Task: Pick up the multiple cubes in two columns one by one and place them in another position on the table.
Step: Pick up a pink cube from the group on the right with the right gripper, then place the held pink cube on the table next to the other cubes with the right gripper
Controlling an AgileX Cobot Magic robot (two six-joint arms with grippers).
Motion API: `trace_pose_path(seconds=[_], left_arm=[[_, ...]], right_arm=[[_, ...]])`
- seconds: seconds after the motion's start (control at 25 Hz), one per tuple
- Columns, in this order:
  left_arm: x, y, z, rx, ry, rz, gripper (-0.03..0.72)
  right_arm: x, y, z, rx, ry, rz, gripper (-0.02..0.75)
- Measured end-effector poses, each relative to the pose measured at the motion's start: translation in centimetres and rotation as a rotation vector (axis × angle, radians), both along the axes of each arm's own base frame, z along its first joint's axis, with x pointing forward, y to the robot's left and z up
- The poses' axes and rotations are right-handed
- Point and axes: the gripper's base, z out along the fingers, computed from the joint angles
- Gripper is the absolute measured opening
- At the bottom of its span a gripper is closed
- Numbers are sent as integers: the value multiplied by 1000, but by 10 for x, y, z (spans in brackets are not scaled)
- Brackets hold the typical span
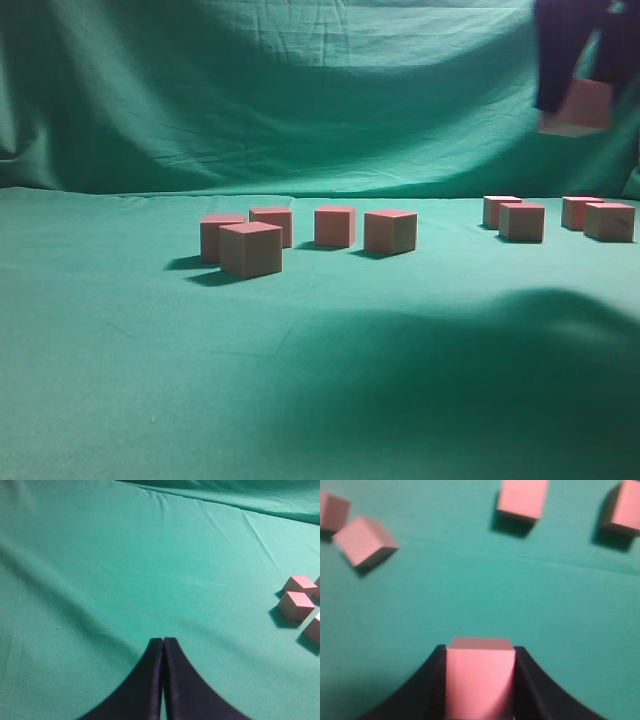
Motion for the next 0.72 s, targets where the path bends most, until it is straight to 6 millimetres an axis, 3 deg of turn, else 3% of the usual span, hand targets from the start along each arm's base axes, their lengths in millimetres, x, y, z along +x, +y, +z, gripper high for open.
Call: trace_pose_path(seconds=[0.2, 0.36, 0.52, 0.72], left_arm=[[0, 0, 0, 0, 0, 0, 0], [0, 0, 0, 0, 0, 0, 0], [0, 0, 0, 0, 0, 0, 0], [0, 0, 0, 0, 0, 0, 0]], right_arm=[[-37, 68, 5, -4, -23, 322, 263], [-62, 117, -5, 2, -68, 561, 263], [-78, 150, -23, -16, -99, 777, 263], [-76, 165, -42, -51, -103, 860, 263]])
